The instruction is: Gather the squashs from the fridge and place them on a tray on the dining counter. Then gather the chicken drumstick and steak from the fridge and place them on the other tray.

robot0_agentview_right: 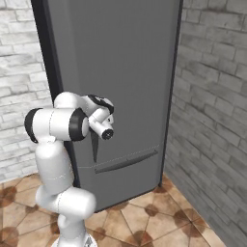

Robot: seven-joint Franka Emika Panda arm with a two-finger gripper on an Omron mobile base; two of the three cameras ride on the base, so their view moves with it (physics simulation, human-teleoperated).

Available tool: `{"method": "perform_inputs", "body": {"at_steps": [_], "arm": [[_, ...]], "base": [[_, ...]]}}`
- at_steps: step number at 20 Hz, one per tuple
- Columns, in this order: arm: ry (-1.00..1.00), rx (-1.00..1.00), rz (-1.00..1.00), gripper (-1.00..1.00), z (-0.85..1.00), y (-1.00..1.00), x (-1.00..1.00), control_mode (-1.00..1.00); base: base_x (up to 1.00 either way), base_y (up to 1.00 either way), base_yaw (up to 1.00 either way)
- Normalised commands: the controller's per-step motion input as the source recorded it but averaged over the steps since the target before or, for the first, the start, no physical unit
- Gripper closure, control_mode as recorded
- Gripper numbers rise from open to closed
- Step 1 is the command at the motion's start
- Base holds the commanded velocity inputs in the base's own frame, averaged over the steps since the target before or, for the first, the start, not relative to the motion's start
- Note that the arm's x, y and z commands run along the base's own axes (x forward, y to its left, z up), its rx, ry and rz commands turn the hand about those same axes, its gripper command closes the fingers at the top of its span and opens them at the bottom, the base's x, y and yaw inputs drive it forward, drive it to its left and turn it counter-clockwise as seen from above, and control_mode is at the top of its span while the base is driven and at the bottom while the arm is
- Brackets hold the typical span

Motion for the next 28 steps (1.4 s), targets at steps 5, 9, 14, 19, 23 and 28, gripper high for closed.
{"method": "perform_inputs", "body": {"at_steps": [5, 9, 14, 19, 23, 28], "arm": [[0.0, 0.02, 0.0, -1.0, -0.21, 0.16, 0.38, -1.0], [0.0, 0.0, 0.0, -1.0, -0.22, 0.3, 0.3, -1.0], [0.0, 0.0, 0.01, 1.0, -0.18, 0.32, 0.18, -1.0], [0.03, 0.0, 0.0, 1.0, -0.1, 0.13, 0.12, -1.0], [0.01, 0.0, 0.0, 1.0, 0.0, 0.0, 0.0, -1.0], [0.0, 0.0, -0.03, 1.0, 0.0, -0.33, -0.13, -1.0]], "base": [[0.0, 0.0, 0.0], [0.0, 0.0, 0.0], [0.0, 0.0, 0.0], [0.0, 0.0, 0.0], [0.0, 0.0, 0.0], [0.0, 0.0, 0.0]]}}
